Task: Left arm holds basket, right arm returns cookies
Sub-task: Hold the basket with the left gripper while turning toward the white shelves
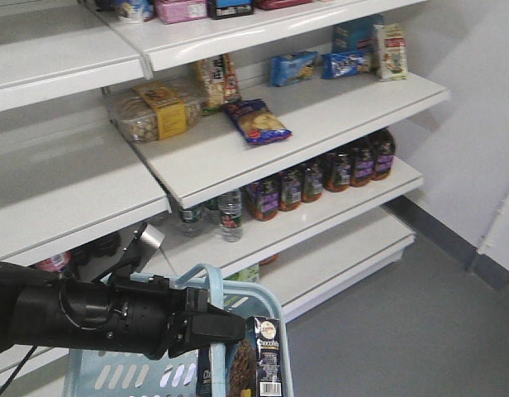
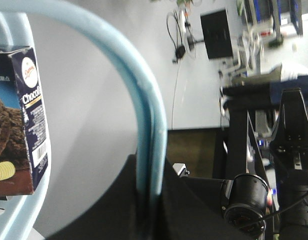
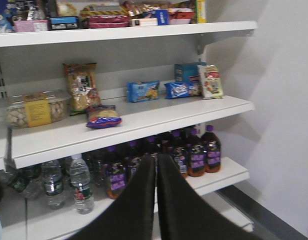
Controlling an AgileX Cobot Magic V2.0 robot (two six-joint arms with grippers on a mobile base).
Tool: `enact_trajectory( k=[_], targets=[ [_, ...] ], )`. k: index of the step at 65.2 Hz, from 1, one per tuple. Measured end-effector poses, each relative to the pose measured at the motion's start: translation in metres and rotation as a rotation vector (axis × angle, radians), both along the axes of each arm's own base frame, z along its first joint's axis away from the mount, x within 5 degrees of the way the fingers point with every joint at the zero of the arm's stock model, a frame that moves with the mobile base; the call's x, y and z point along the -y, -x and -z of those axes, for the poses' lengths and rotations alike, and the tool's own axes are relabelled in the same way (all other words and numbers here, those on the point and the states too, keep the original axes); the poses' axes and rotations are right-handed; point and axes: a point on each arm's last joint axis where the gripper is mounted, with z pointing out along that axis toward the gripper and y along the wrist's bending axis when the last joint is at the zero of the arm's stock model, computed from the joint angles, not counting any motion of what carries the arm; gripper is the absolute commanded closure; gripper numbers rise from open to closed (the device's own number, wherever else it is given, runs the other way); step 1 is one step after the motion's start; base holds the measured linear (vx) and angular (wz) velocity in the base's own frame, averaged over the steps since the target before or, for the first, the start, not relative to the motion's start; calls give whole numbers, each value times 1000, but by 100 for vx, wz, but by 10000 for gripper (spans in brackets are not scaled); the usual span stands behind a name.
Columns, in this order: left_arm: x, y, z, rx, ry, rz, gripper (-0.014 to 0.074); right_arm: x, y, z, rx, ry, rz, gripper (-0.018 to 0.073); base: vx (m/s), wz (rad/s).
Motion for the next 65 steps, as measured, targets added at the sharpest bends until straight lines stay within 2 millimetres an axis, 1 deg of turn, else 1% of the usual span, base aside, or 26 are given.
enact_trajectory(
  k=[37, 65],
  targets=[
    [0, 0, 0, 0, 0, 0, 603, 0, 0, 0, 0, 0, 0, 567, 15, 54],
    [0, 0, 0, 0, 0, 0, 603, 0, 0, 0, 0, 0, 0, 567, 10, 20]
  ],
)
